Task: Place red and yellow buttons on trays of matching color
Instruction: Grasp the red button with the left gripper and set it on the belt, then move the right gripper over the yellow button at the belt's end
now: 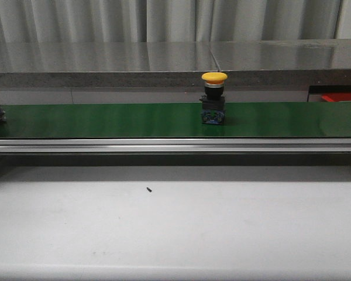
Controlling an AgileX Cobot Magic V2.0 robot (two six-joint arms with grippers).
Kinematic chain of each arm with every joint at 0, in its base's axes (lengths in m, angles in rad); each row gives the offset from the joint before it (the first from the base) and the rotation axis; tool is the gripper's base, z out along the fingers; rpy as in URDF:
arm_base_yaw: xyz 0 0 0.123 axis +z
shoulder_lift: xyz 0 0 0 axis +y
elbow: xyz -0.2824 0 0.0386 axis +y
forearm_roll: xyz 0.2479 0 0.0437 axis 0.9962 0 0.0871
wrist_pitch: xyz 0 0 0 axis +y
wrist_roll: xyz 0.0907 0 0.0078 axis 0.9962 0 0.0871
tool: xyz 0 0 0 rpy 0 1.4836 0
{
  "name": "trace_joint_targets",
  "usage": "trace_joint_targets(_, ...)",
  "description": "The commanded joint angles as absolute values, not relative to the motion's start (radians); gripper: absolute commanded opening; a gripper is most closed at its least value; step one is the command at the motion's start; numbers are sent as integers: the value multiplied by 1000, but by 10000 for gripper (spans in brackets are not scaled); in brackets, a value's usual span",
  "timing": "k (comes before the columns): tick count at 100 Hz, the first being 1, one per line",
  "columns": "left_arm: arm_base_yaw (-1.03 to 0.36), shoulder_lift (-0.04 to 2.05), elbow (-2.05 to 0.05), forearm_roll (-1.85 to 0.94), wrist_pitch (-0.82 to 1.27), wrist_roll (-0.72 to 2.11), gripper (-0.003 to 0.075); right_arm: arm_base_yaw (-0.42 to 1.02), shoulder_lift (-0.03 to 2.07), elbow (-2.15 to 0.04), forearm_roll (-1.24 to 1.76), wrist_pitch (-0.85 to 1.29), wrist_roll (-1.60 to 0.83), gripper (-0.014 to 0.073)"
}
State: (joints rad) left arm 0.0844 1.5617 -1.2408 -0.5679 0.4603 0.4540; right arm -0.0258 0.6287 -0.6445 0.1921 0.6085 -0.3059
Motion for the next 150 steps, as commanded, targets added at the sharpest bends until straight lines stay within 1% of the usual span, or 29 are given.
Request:
trace_joint_targets(1, 67, 1448, -1263, -593, 421, 455, 659, -31, 626, -670, 193, 532, -304, -99)
trace_joint_targets(16, 46, 1291, -1203, -593, 428, 455, 659, -31, 626, -670, 193, 532, -304, -99)
trace_joint_targets(35, 3, 1071, -1031, -591, 408, 479, 657, -31, 626, -670, 193, 532, -304, -99)
trace_joint_targets(49, -12, 911, -890, -591, 407, 481, 608, -31, 626, -670, 193, 532, -304, -99)
trace_joint_targets(56, -12, 835, -820, -591, 407, 481, 557, -31, 626, -670, 193, 532, -304, -99)
trace_joint_targets(68, -12, 710, -711, -593, 407, 481, 429, -31, 626, -670, 194, 532, -304, -99)
trace_joint_targets(82, -12, 580, -610, -597, 407, 481, 230, -31, 626, -670, 194, 532, -304, -99)
trace_joint_targets(97, -12, 482, -537, -599, 411, 481, -19, -31, 626, -670, 194, 536, -304, -99)
trace_joint_targets(111, -12, 429, -492, -599, 405, 481, -19, -31, 626, -670, 217, 551, -304, -88)
trace_joint_targets(116, -12, 425, -484, -599, 403, 481, -19, -31, 626, -670, 227, 565, -304, -50)
trace_joint_targets(123, -12, 427, -476, -599, 401, 481, -19, -31, 629, -673, 226, 576, -304, 62)
trace_joint_targets(127, -12, 427, -476, -599, 401, 481, -19, -31, 632, -678, 226, 575, -304, 165)
trace_joint_targets(128, -12, 427, -476, -599, 401, 481, -19, -31, 632, -679, 226, 574, -304, 205)
trace_joint_targets(130, -12, 427, -476, -599, 401, 481, -19, -31, 635, -682, 226, 571, -304, 248)
trace_joint_targets(133, -12, 427, -476, -599, 398, 481, -19, -31, 643, -687, 226, 565, -304, 363)
trace_joint_targets(134, -12, 427, -476, -599, 396, 481, -19, -31, 644, -690, 226, 563, -304, 387)
trace_joint_targets(135, -12, 427, -476, -599, 396, 481, -19, -31, 646, -692, 226, 563, -304, 434)
trace_joint_targets(137, -12, 427, -476, -599, 394, 481, -19, -31, 651, -696, 226, 558, -304, 479)
trace_joint_targets(138, -12, 427, -476, -599, 394, 481, -19, -31, 655, -699, 226, 555, -304, 523)
trace_joint_targets(142, -12, 427, -476, -599, 392, 481, -19, -31, 666, -707, 226, 546, -305, 635)
trace_joint_targets(143, -12, 427, -476, -599, 390, 481, -19, -31, 671, -711, 226, 544, -305, 643)
trace_joint_targets(150, -12, 427, -476, -599, 389, 481, -19, -31, 710, -731, 226, 532, -307, 607)
